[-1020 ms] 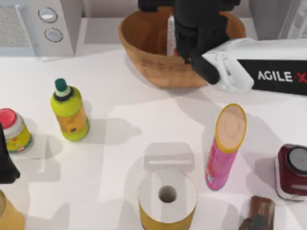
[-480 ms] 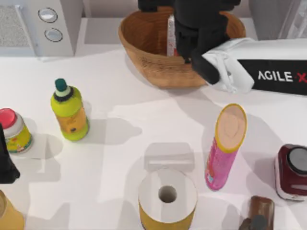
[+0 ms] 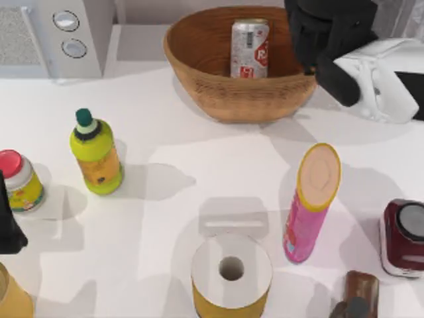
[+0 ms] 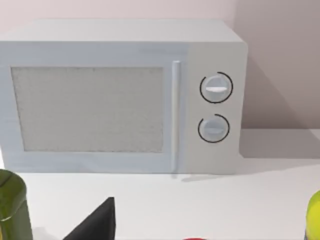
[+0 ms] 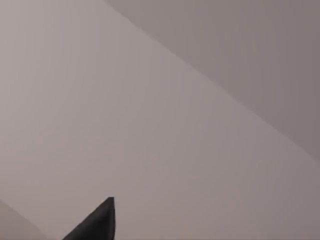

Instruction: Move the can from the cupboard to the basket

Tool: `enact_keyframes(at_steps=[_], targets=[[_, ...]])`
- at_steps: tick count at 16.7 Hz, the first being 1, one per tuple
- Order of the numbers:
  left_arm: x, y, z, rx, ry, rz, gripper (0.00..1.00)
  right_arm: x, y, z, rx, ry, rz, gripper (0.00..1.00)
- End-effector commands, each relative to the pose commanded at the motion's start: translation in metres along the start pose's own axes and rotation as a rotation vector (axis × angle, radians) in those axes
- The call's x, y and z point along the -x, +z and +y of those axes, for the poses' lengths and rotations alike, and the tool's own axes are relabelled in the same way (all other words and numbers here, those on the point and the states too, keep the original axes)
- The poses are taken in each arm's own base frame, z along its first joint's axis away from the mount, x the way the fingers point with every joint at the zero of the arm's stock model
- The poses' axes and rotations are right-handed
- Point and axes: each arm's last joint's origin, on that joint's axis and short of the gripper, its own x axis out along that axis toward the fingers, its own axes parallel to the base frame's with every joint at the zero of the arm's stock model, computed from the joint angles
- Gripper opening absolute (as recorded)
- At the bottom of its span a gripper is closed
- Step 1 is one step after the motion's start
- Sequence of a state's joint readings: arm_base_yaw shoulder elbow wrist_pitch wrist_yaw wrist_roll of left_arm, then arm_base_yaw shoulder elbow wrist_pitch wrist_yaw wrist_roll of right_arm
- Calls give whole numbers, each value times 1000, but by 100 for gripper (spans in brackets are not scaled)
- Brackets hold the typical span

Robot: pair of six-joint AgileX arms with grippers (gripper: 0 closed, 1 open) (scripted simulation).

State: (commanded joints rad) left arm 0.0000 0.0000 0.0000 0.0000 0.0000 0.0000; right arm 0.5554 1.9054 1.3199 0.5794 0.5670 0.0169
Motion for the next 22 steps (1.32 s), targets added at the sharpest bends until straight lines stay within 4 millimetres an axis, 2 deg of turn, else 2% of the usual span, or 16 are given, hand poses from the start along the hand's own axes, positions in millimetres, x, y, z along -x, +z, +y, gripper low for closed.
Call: enact_keyframes(at_steps=[2, 5, 7, 9, 12, 15, 19, 22], targets=[[0, 0, 0, 0, 0, 0, 100, 22, 23, -34, 0, -1, -3, 100], [0, 0, 0, 0, 0, 0, 100, 74, 53, -92, -5, -4, -20, 100], [0, 0, 0, 0, 0, 0, 100, 119, 62, -130, -9, -6, -37, 100], [0, 0, 0, 0, 0, 0, 100, 166, 58, -162, -13, -8, -59, 100], [0, 0, 0, 0, 0, 0, 100, 228, 28, -195, -13, -10, -83, 100], [0, 0, 0, 0, 0, 0, 100, 264, -19, -211, -6, -10, -79, 100], [0, 0, 0, 0, 0, 0, 100, 279, -79, -220, 0, -10, -29, 100], [0, 0, 0, 0, 0, 0, 100, 280, -101, -222, 1, -10, 1, 100]])
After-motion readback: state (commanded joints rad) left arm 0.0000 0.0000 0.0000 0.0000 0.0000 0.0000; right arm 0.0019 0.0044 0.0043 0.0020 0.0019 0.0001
